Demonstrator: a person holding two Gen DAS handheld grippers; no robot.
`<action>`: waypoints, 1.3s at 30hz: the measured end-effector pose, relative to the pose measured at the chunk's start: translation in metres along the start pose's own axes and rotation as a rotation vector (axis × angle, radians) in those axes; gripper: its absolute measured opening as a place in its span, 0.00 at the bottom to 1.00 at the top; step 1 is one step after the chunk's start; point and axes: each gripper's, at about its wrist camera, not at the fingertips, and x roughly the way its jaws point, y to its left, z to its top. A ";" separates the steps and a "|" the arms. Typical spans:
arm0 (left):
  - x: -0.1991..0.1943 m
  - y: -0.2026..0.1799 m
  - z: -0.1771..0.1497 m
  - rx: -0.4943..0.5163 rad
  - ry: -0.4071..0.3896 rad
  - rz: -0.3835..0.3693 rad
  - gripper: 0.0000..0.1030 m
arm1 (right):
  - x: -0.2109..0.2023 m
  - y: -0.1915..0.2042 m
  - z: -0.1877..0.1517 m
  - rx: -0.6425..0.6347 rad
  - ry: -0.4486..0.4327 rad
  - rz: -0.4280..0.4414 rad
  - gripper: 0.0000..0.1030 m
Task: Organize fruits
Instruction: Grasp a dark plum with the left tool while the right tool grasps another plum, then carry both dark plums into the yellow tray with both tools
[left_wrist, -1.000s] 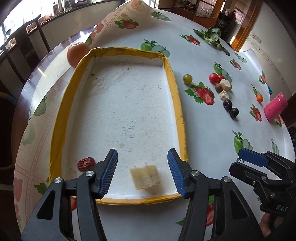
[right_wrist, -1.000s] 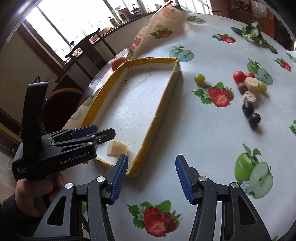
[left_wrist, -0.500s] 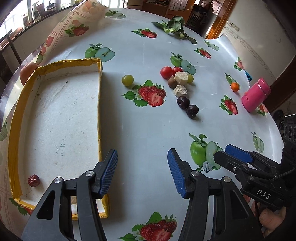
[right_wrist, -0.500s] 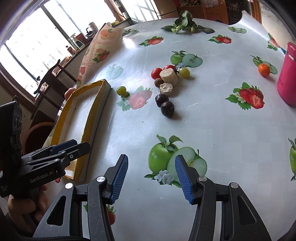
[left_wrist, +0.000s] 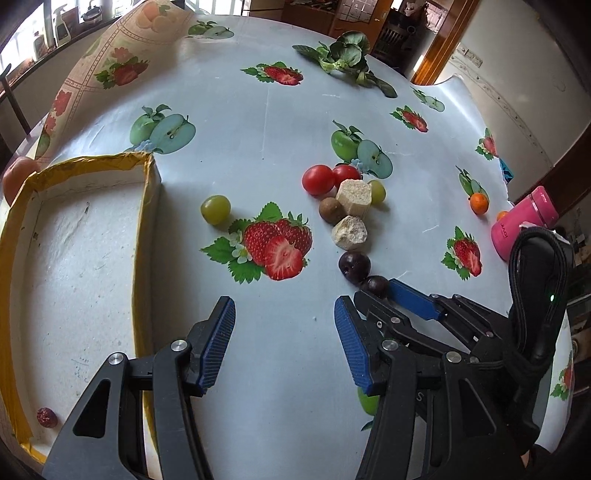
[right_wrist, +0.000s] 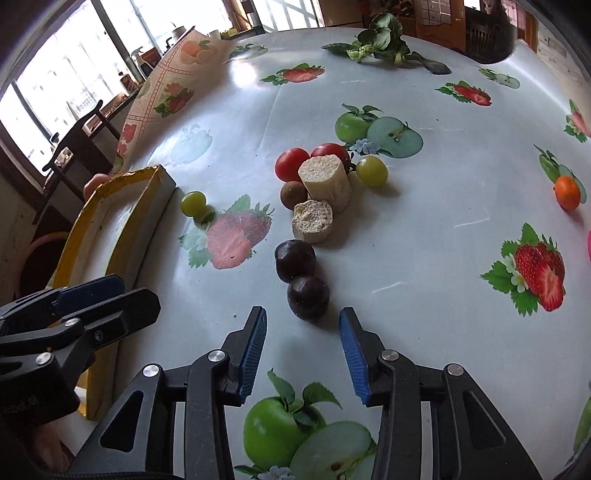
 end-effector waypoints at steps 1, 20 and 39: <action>0.004 -0.004 0.004 0.005 0.002 -0.007 0.53 | 0.001 -0.002 0.002 -0.006 -0.002 -0.001 0.31; 0.052 -0.061 0.011 0.133 0.040 0.014 0.23 | -0.080 -0.056 -0.038 0.187 -0.105 0.055 0.21; -0.019 -0.010 -0.048 0.090 -0.032 0.060 0.23 | -0.102 0.015 -0.044 0.068 -0.113 0.096 0.21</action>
